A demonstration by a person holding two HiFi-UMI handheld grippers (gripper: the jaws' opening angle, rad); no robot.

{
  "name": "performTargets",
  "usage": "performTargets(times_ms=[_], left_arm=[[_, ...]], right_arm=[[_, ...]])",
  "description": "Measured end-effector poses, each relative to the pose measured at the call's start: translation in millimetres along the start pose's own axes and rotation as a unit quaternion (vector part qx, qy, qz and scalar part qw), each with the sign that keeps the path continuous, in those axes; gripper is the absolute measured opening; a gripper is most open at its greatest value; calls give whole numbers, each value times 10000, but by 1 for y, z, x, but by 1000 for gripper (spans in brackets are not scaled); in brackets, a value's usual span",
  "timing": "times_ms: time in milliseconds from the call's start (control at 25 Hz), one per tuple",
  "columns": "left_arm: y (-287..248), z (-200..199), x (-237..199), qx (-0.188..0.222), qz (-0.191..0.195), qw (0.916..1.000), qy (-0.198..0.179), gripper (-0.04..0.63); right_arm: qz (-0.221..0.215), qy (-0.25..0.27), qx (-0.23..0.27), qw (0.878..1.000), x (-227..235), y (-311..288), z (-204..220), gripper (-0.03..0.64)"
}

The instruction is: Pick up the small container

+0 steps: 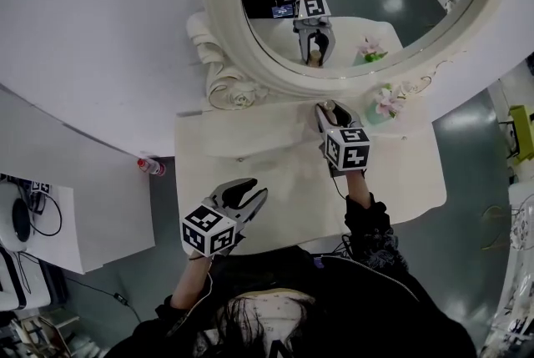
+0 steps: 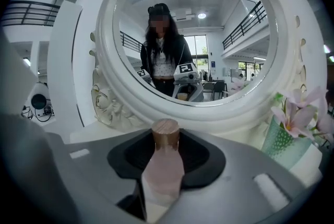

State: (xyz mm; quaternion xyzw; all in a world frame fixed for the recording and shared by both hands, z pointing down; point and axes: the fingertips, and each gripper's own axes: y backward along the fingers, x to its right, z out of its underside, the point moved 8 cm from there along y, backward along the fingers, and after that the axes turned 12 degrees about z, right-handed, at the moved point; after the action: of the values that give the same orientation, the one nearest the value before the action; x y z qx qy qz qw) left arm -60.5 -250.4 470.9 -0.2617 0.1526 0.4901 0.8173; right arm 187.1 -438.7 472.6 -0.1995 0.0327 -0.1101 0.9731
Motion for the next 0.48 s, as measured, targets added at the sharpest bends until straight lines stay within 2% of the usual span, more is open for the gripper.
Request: performTargets(times_ms=[200,480], left_arm=[[1,10,1,-27,24,9999,119,118],[-5,17,5,-96,208,9996,181,118]], right_arm=[[-104,40,-58,9999,-13,12,4,149],[-413,-166,-182,9988,-29,36,6,149]])
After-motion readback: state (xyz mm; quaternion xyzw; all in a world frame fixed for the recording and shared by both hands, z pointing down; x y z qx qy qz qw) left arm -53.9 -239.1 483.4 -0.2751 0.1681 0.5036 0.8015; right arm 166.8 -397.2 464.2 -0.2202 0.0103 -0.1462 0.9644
